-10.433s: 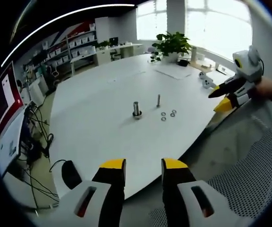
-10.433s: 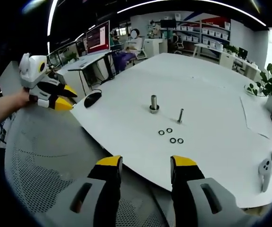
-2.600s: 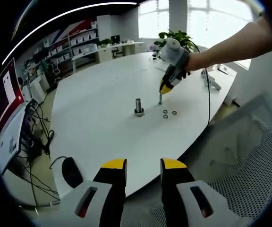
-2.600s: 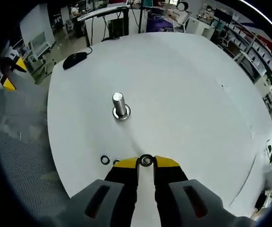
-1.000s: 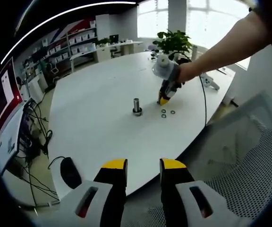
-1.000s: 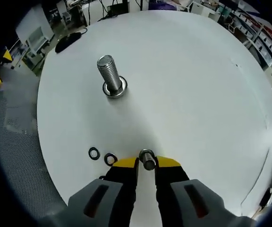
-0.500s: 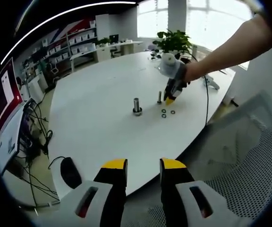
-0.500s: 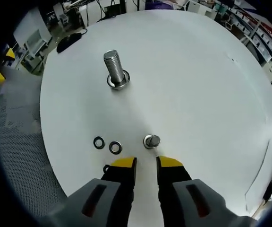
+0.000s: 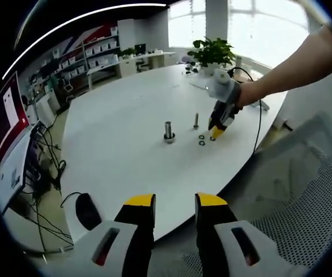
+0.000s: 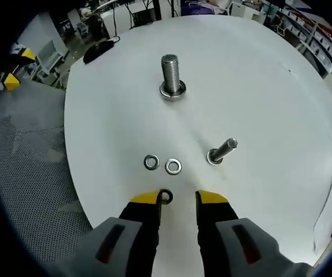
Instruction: Place the washer onto the threaded stud by aligning its center hole with the stud, sliding it down to the base, and recovering from edge contact or off-axis alignment until the washer reaches the visible bottom stop.
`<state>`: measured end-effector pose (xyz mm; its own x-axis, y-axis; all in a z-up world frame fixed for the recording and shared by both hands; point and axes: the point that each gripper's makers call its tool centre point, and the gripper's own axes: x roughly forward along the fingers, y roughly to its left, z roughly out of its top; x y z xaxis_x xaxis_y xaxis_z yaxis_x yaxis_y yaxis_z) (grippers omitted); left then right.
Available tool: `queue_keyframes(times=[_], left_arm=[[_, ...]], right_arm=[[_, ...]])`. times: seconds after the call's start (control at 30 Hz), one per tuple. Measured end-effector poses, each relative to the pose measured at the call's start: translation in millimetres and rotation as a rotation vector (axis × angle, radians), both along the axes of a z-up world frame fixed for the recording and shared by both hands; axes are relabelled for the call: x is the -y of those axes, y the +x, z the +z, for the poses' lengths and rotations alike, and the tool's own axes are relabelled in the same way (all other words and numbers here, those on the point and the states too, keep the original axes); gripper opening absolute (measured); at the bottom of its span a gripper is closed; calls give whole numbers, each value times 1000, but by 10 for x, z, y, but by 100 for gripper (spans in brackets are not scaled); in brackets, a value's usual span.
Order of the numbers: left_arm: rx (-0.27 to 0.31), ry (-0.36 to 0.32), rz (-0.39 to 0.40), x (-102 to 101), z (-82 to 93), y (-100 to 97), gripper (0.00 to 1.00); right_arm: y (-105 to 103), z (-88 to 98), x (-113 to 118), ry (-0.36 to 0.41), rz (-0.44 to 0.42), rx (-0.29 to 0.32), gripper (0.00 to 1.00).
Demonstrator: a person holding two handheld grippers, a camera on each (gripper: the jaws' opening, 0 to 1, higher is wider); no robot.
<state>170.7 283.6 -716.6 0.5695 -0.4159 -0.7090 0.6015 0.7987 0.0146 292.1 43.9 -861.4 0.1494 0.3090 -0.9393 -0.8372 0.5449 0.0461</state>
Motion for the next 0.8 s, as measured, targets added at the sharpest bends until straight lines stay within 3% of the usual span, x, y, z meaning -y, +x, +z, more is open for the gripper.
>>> queue_keyframes(times=[0.2,0.53,0.8], left_arm=[[1,11,-5,-1,-5,-9,26],[9,18,-4,-18,-4,5,25],[7,30,-6,-21,-20,1,25]], right_arm=[[-131,-16,-20,-5,27,0,27],[-122,-53,-18,-48,58,13,24],[-129,-52,-73,-76,160,23,21]])
